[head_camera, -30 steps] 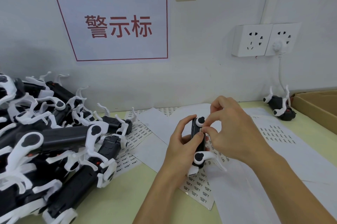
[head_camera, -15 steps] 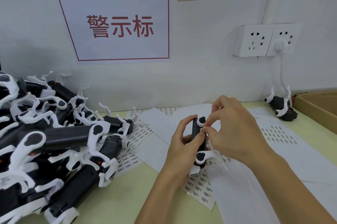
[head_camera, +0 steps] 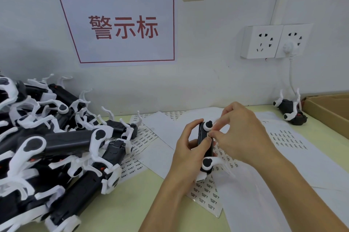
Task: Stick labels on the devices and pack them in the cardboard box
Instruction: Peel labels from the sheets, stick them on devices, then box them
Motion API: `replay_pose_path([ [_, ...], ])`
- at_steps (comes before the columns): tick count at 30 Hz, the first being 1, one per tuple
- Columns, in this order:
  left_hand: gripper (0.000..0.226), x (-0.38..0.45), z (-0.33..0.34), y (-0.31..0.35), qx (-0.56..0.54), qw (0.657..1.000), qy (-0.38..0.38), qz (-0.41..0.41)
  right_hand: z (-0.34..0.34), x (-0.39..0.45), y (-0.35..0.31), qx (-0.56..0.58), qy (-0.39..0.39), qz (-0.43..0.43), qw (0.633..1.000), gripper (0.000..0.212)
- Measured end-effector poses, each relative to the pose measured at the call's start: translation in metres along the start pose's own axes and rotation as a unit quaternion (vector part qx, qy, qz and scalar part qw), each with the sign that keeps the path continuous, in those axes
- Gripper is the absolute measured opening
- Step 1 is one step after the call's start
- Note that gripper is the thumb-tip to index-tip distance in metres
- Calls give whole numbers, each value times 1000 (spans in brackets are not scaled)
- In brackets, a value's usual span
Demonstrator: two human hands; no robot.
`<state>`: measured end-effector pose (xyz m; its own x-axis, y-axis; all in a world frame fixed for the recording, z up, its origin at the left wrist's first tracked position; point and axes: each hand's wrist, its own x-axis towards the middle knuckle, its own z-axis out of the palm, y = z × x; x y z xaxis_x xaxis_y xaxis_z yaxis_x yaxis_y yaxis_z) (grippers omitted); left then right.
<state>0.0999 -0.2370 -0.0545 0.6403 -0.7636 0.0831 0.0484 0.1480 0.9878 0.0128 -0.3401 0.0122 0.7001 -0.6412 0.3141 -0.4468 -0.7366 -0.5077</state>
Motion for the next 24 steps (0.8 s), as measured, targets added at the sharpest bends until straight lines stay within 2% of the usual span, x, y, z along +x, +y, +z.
replay_pose_path([
  [5,43,1,-1,0,-22,1000,1,-7,-1,5,5,57,-20,13,998,20],
  [12,44,1,0,0,-26,1000,-8,-2,-4,6,9,47,-19,-3,999,7],
  [17,42,2,-1,-1,-21,1000,-5,-5,-7,4,8,88,-40,-1,995,11],
  [24,40,2,-1,-1,-25,1000,-2,-9,-4,5,7,110,-71,68,989,14],
])
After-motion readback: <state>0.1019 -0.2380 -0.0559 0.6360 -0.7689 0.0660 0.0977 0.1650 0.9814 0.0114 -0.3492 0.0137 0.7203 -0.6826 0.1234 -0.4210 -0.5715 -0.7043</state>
